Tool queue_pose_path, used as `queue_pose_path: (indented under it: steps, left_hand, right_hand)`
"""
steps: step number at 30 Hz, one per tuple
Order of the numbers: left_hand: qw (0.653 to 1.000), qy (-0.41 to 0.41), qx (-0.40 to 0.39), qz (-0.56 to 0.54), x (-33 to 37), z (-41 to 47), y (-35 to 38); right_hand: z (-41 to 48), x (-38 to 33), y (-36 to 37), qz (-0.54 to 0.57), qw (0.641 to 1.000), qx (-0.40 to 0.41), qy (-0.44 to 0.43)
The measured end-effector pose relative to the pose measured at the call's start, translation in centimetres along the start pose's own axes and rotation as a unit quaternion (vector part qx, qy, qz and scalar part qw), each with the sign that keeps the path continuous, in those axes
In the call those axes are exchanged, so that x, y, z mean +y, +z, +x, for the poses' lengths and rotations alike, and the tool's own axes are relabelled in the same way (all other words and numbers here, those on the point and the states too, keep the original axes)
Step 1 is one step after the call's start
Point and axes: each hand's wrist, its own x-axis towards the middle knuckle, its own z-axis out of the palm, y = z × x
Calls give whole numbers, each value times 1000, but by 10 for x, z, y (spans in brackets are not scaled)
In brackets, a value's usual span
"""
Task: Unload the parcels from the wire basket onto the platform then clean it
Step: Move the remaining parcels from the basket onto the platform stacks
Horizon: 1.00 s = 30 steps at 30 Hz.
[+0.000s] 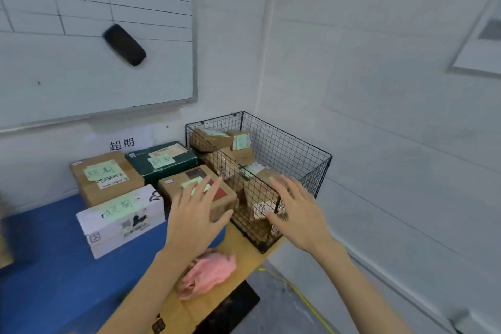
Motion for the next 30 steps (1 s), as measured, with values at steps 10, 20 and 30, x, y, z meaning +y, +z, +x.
queue_pose_path:
  steps: [10, 20, 30]
  left_hand:
    - [999, 33, -12, 19, 73, 65, 40]
    - [1000, 0, -8, 21, 96, 171, 108]
    - [994, -86, -16, 66, 79, 257, 145]
  right_hand:
    - [8, 100, -9, 24, 998, 1, 51]
    - [115, 188, -4, 20, 1000, -15, 18]
    - [242, 226, 28, 51, 993, -76, -75]
